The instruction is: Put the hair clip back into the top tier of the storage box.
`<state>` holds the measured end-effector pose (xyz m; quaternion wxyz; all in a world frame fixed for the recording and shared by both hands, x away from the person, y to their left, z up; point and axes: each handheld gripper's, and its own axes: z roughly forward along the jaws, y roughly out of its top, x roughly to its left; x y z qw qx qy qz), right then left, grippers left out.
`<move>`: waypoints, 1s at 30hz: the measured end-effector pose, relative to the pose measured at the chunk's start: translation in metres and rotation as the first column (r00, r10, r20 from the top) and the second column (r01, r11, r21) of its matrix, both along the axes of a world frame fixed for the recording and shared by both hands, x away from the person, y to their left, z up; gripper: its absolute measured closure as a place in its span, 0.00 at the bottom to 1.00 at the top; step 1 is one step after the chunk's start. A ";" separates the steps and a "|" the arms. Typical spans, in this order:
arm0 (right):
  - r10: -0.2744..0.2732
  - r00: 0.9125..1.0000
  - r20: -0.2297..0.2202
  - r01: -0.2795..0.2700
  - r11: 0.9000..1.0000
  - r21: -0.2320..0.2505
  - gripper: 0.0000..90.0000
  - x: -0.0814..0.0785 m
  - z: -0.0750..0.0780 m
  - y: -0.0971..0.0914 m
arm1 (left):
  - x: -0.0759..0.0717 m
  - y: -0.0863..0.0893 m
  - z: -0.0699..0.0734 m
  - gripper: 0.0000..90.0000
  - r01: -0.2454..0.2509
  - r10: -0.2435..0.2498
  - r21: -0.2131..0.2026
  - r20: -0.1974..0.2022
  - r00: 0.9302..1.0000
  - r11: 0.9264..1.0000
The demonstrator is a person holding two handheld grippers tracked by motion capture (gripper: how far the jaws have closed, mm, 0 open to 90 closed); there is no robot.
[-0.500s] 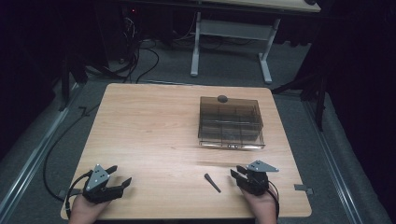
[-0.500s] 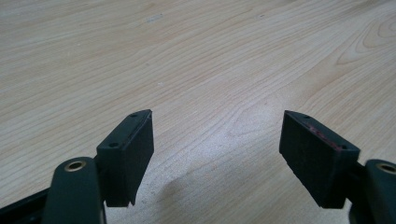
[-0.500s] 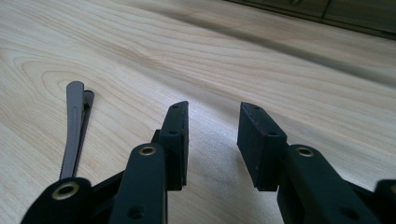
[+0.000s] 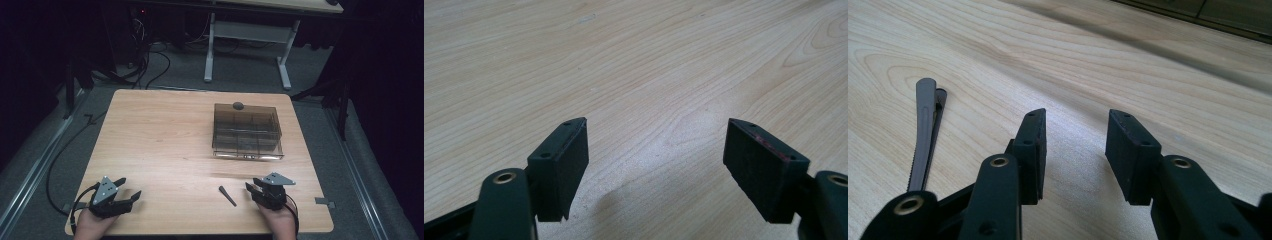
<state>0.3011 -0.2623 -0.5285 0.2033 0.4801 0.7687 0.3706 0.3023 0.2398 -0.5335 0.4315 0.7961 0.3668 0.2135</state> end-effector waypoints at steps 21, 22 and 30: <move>0.170 0.985 -0.015 -0.169 0.984 0.051 0.76 -0.008 0.007 0.039 | 0.001 -0.001 -0.001 0.30 -0.002 0.002 0.007 -0.004 1.000 1.000; 0.170 0.985 -0.015 -0.169 0.984 0.051 0.76 -0.008 0.007 0.039 | 0.001 -0.001 -0.001 0.30 -0.002 0.002 0.007 -0.004 1.000 1.000; 0.221 0.974 -0.043 -0.220 0.975 0.038 0.82 -0.005 0.002 0.060 | 0.001 -0.001 0.000 0.30 0.000 0.000 0.007 -0.006 1.000 1.000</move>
